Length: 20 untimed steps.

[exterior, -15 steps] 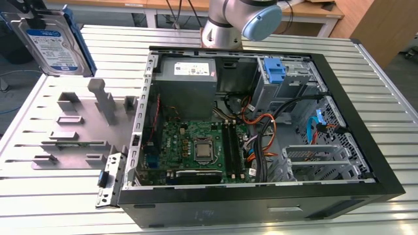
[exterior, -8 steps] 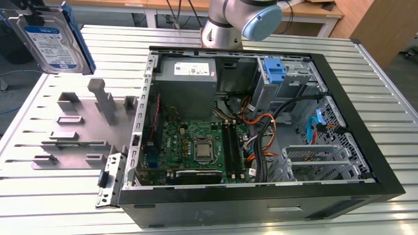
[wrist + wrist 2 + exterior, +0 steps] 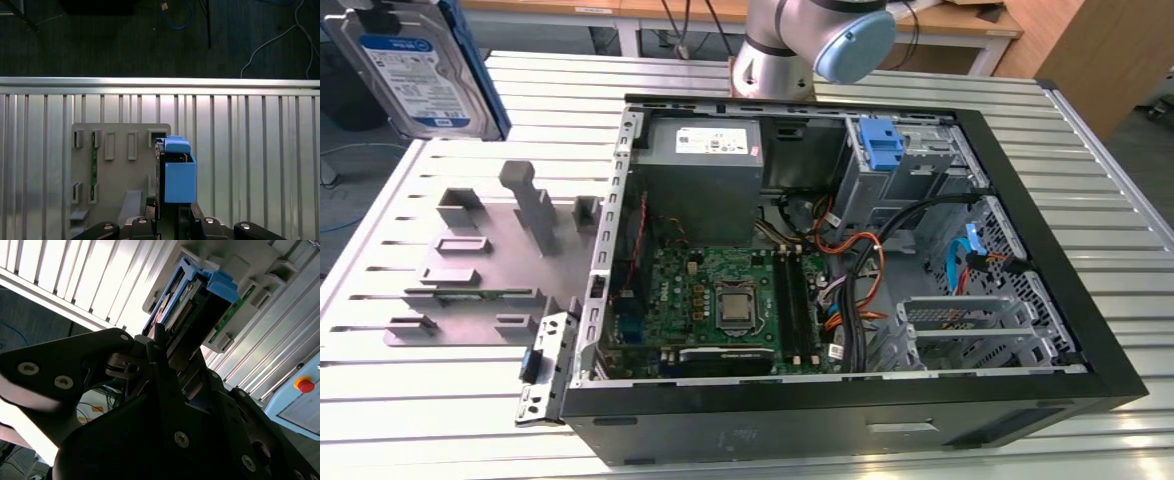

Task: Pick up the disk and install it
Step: 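Pick up the disk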

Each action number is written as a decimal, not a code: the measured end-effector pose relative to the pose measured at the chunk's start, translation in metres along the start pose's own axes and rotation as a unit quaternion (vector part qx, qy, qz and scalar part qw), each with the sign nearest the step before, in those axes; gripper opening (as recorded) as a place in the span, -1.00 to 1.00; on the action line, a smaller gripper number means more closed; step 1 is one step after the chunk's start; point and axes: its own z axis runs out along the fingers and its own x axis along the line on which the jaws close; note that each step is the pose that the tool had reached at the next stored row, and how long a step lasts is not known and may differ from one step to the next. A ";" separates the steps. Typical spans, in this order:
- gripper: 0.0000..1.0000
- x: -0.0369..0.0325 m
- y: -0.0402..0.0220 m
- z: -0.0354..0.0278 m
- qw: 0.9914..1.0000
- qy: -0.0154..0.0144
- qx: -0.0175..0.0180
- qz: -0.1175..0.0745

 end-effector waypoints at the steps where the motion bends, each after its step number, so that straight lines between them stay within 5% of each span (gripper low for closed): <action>1: -0.30 -0.0002 0.0000 -0.0022 1.000 0.000 0.000 0.000; 14: -0.30 -0.0033 0.0007 -0.0333 1.000 0.000 0.000 0.000; 20: -0.30 -0.0037 0.0008 -0.0352 1.000 0.000 0.000 0.000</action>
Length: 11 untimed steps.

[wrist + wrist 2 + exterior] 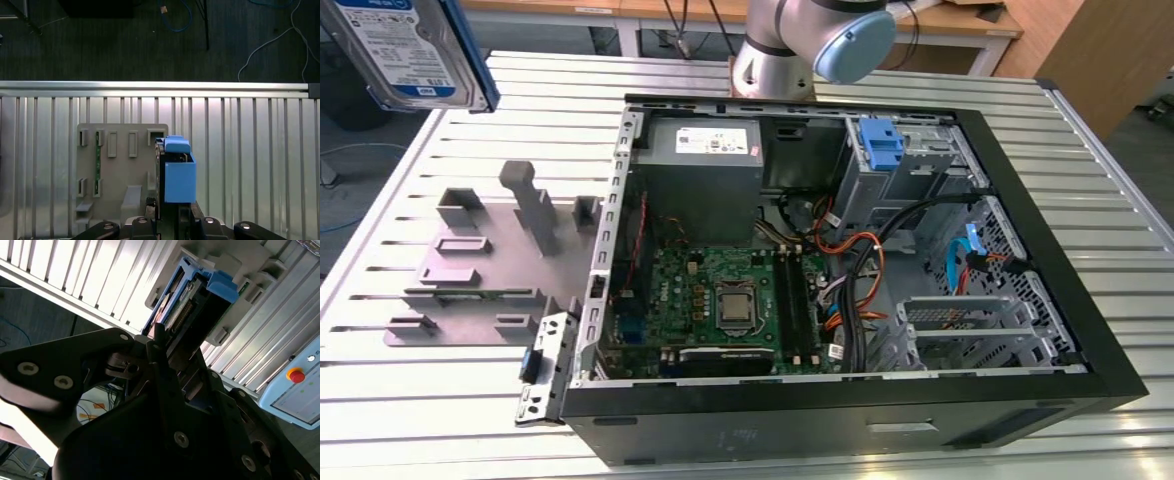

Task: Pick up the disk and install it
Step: 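Pick up the disk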

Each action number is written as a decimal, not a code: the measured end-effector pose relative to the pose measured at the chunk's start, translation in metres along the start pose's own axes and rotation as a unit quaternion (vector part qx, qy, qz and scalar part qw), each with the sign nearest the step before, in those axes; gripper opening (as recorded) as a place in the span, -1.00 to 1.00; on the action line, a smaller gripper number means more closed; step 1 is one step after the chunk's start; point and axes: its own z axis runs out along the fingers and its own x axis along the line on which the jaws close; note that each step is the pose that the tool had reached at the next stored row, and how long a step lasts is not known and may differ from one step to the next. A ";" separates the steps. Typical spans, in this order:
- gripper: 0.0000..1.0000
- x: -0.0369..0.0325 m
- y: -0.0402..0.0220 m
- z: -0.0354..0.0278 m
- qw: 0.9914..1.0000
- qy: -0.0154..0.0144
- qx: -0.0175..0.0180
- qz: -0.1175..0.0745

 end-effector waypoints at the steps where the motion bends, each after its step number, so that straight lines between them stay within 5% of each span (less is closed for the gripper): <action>1: -0.30 0.0000 0.0000 -0.0001 1.000 0.000 0.000 0.000; 11: -0.30 -0.0003 0.0000 -0.0039 1.000 0.000 0.000 0.000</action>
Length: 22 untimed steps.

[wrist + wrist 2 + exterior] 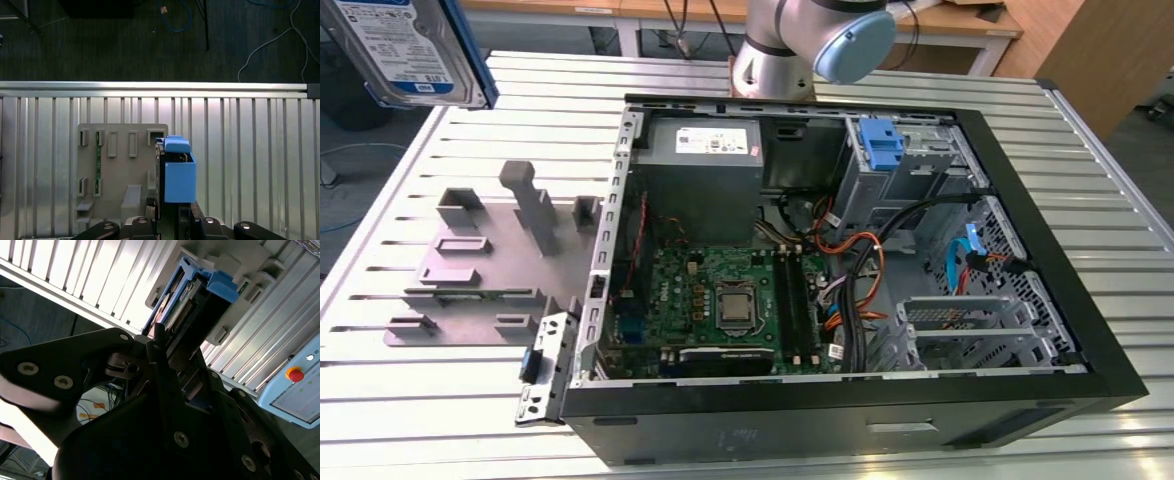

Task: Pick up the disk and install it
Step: 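Pick up the disk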

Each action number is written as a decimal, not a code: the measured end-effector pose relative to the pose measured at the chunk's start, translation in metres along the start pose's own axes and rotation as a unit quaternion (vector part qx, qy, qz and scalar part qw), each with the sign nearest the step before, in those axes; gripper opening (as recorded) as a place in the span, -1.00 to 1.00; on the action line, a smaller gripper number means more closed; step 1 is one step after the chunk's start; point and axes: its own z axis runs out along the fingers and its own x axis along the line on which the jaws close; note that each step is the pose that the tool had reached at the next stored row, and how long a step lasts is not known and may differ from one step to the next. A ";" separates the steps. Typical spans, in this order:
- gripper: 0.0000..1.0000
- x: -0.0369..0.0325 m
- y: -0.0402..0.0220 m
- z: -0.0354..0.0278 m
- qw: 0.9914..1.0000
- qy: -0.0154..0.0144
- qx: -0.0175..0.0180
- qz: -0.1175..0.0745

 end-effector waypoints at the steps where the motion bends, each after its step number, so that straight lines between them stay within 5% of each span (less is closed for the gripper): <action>1: -0.30 0.0000 -0.0006 -0.0001 1.000 0.000 0.000 0.000; 22: -0.30 -0.0008 -0.0420 -0.0008 1.000 0.000 0.000 0.000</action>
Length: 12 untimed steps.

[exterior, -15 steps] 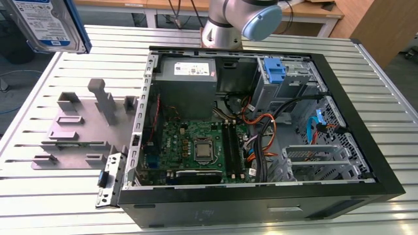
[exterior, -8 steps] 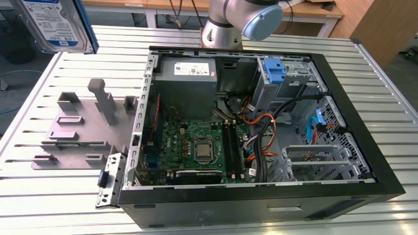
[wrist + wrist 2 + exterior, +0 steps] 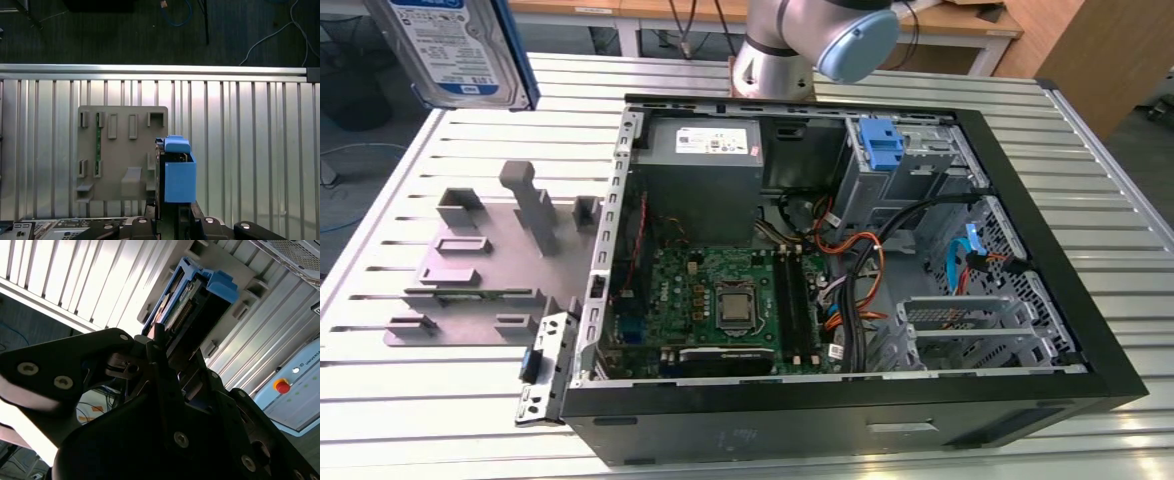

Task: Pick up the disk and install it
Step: 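Pick up the disk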

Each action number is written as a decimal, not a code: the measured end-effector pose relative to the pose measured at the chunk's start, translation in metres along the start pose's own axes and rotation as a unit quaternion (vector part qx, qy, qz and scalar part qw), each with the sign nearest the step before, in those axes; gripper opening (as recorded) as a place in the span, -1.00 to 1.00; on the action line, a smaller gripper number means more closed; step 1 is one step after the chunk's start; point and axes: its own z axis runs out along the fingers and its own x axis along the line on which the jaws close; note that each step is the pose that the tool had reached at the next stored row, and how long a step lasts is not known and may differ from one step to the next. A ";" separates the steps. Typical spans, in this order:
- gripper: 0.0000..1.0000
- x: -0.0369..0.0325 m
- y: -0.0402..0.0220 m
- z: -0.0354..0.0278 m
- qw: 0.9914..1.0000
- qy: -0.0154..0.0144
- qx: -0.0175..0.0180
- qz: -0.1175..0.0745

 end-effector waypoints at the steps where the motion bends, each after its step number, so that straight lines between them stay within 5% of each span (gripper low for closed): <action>1: -0.30 0.0000 -0.0016 0.0000 1.000 0.000 0.000 0.000; 12: -0.30 -0.0003 -0.0123 -0.0002 1.000 0.000 0.000 0.000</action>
